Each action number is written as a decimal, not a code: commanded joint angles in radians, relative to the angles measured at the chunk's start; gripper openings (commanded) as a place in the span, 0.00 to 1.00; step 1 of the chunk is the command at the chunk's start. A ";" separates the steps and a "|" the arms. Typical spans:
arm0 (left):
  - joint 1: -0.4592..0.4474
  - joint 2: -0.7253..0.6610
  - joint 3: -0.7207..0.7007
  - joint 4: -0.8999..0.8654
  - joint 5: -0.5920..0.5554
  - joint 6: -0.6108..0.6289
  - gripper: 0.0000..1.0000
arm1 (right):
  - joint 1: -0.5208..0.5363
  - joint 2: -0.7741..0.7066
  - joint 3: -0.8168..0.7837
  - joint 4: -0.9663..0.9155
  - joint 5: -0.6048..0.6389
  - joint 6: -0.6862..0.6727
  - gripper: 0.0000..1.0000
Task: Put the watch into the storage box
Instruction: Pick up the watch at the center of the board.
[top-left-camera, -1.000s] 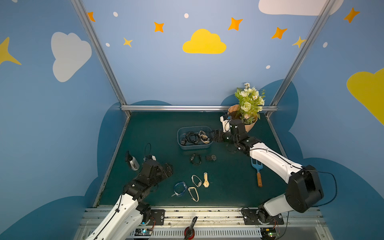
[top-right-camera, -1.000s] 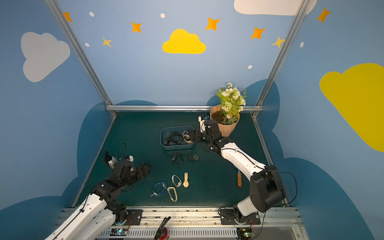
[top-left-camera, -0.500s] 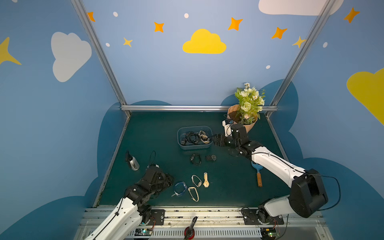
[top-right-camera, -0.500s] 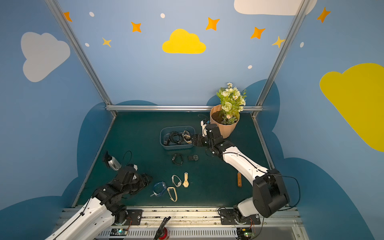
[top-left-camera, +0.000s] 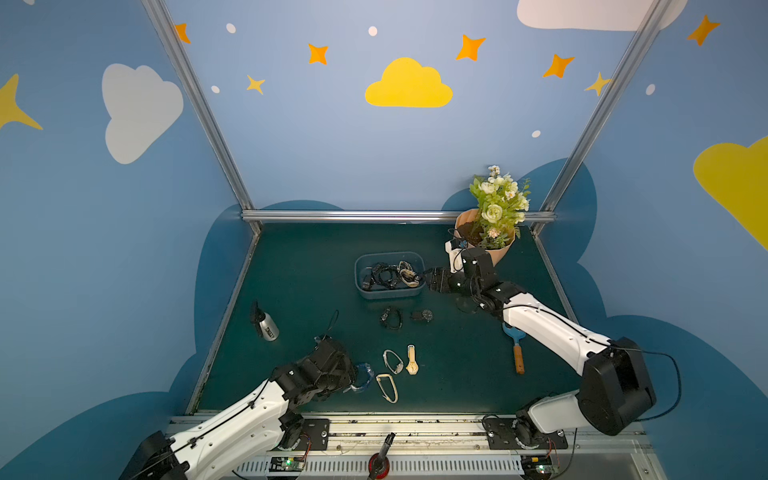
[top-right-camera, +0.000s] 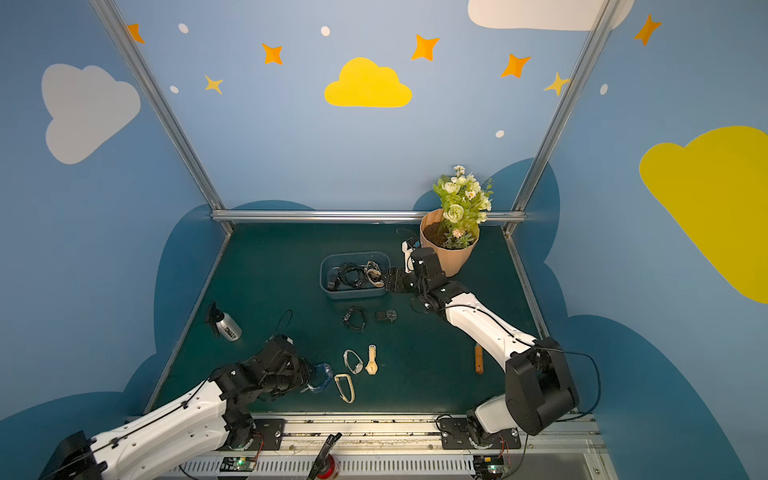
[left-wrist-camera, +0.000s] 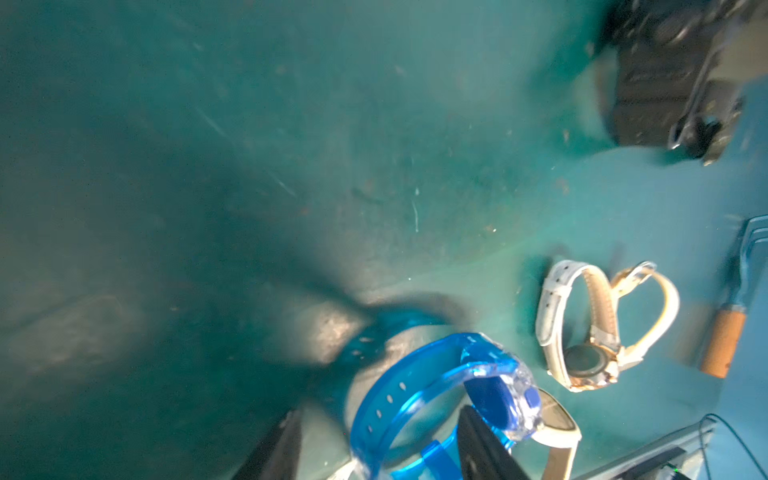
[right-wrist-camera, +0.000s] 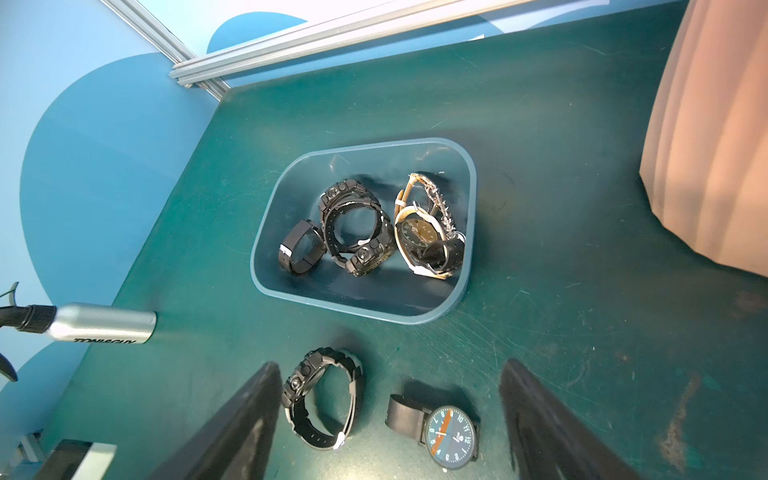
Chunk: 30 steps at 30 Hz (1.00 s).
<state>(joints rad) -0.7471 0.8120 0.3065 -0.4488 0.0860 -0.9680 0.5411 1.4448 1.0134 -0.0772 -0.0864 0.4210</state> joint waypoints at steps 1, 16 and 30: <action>-0.025 0.053 0.021 0.012 -0.047 -0.006 0.55 | 0.005 -0.023 -0.021 0.005 0.016 0.009 0.83; -0.047 0.219 0.087 0.029 -0.102 0.015 0.13 | 0.005 -0.070 -0.059 -0.008 0.040 0.005 0.83; -0.043 0.136 0.207 -0.051 -0.194 0.096 0.04 | 0.004 -0.100 -0.086 -0.018 0.043 0.007 0.83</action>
<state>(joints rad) -0.7921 0.9752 0.4652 -0.4694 -0.0490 -0.9199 0.5423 1.3739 0.9409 -0.0814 -0.0589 0.4232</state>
